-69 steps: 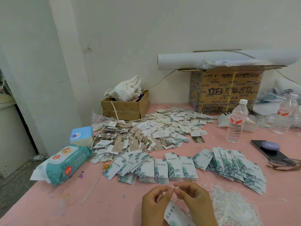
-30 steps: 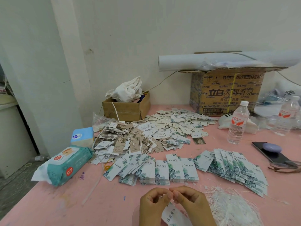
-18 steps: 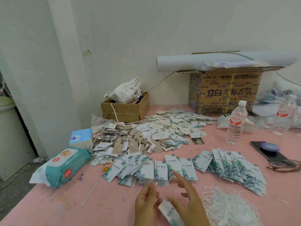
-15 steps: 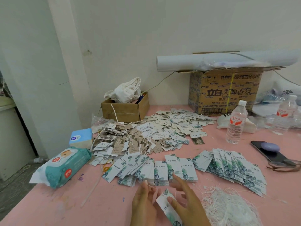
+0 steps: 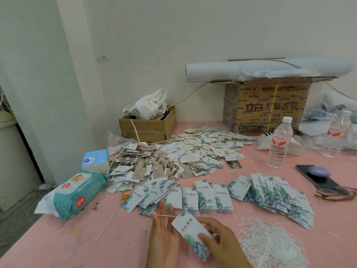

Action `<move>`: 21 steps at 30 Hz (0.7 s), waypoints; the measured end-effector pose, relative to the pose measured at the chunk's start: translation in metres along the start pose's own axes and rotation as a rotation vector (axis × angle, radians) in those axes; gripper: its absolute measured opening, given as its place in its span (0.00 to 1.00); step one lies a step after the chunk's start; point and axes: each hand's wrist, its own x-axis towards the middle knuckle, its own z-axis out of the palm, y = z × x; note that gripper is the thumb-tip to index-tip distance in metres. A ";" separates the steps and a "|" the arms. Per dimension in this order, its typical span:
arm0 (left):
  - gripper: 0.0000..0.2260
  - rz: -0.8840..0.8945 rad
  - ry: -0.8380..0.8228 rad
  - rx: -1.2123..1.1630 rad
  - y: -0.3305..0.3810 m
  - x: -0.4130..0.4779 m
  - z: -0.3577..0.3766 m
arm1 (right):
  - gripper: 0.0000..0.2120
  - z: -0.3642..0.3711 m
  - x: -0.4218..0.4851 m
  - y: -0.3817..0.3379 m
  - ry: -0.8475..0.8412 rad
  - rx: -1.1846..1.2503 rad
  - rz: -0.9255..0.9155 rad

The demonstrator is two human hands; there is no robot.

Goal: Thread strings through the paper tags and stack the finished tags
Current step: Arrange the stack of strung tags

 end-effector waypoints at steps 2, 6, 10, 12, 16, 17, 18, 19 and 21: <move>0.20 -0.013 -0.003 0.019 0.000 -0.001 0.000 | 0.15 -0.003 0.001 0.003 0.064 0.099 0.030; 0.20 -0.025 0.004 0.034 -0.003 0.000 0.000 | 0.14 -0.007 0.005 0.007 0.156 0.314 0.061; 0.18 -0.031 0.015 0.063 -0.002 -0.001 -0.003 | 0.12 -0.010 0.007 0.006 0.190 0.470 0.090; 0.16 -0.033 0.046 0.119 -0.002 0.000 -0.005 | 0.12 -0.012 0.007 0.004 0.212 0.483 0.086; 0.13 -0.011 0.118 0.217 -0.006 -0.001 -0.003 | 0.11 -0.015 0.007 0.001 0.258 0.519 0.076; 0.13 -0.009 0.128 0.231 -0.007 -0.001 -0.002 | 0.11 -0.016 0.007 0.001 0.270 0.527 0.080; 0.12 -0.010 0.136 0.249 -0.008 -0.002 -0.001 | 0.11 -0.017 0.007 0.002 0.279 0.534 0.085; 0.12 -0.014 0.141 0.269 -0.008 -0.003 -0.001 | 0.11 -0.017 0.007 0.001 0.285 0.550 0.088; 0.11 -0.022 0.157 0.320 -0.010 -0.005 -0.001 | 0.11 -0.017 0.007 0.001 0.296 0.573 0.090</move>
